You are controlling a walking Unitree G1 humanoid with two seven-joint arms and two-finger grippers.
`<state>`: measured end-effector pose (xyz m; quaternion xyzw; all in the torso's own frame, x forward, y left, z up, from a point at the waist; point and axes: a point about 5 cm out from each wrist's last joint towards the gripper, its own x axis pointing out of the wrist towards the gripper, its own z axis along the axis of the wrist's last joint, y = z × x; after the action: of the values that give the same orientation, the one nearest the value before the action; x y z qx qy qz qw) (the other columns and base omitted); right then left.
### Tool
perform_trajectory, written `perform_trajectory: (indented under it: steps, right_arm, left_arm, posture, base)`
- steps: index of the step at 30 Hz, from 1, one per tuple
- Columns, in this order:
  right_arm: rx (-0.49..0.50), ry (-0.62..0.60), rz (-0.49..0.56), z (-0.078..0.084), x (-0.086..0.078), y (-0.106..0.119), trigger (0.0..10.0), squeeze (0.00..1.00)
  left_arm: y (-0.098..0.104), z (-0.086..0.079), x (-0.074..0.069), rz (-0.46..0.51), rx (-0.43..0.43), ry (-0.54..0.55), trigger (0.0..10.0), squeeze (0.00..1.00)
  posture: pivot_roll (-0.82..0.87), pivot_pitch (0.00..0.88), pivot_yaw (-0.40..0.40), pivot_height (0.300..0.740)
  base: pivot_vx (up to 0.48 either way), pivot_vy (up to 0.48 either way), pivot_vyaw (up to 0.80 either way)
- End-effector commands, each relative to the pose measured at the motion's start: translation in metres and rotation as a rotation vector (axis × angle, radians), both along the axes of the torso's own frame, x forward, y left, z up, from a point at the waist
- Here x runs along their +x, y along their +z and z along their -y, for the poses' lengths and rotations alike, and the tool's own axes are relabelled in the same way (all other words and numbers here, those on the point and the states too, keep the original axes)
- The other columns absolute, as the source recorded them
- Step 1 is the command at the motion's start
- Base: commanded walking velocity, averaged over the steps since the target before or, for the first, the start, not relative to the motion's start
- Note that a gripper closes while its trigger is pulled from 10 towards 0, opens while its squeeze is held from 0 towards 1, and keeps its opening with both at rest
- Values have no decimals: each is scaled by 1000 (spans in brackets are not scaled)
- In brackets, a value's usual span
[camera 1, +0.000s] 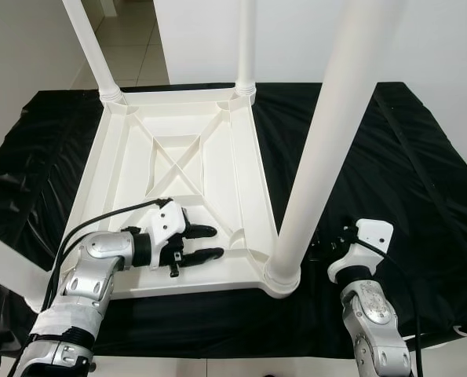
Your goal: Building children table
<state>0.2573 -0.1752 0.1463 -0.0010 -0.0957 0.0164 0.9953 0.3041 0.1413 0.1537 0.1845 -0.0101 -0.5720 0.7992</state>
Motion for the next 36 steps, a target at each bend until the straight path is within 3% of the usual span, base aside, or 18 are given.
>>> perform_trajectory:
  steps: [1, 4, 7, 9, 11, 18, 20, 23, 28, 31, 36]
  right_arm:
    - [-1, 36, 7, 1, -6, 0, 10000, 0]
    - [-3, 37, 7, 1, -7, 0, 10000, 0]
    - [-30, 39, 14, 11, -13, 0, 10000, 0]
    - [-30, 39, 14, 11, -13, 0, 10000, 0]
    - [-35, 110, 22, 12, -22, 1, 10000, 0]
    - [-59, 198, 15, 14, -26, 2, 10000, 0]
    - [-100, 278, -2, 20, -27, 5, 10000, 0]
    - [-105, 292, -6, 21, -27, 5, 10000, 0]
    - [-145, 363, -19, 27, -27, 8, 10000, 0]
    - [-150, 407, -22, 28, -25, 9, 10000, 0]
    - [-135, 398, -26, 33, -22, 9, 10000, 0]
  left_arm:
    - [2, -10, 3, 37, -46, 160, 10000, 0]
    - [3, -10, 3, 39, -51, 164, 10000, 0]
    - [12, -19, 3, 72, -127, 271, 10000, 0]
    - [12, -19, 3, 72, -127, 271, 10000, 0]
    - [18, -23, -6, 73, -185, 328, 10000, 0]
    - [17, -29, -16, 63, -192, 363, 10000, 0]
    - [20, -41, -18, 94, -194, 473, 10000, 0]
    - [20, -42, -19, 104, -191, 489, 10000, 0]
    - [22, -52, -24, 116, -229, 617, 10000, 0]
    - [21, -59, -26, 140, -235, 771, 10000, 0]
    - [18, -60, -28, 90, -269, 795, 10000, 0]
  posture:
    - [-28, 158, 32, 740]
    - [-28, 158, 32, 740]
    - [-29, 140, 38, 740]
    - [-29, 140, 38, 740]
    - [-24, 127, 40, 740]
    - [-13, 118, 39, 740]
    - [-7, 116, 34, 740]
    - [-5, 115, 33, 740]
    - [2, 107, 33, 740]
    - [7, 104, 34, 740]
    - [11, 101, 31, 740]
  base:
    - [0, 0, 0]
    - [0, 0, 0]
    - [0, 0, 0]
    - [0, 0, 0]
    - [0, 0, 0]
    - [0, 0, 0]
    - [0, 0, 0]
    - [0, 0, 0]
    - [0, 0, 0]
    - [0, 0, 0]
    - [0, 0, 0]
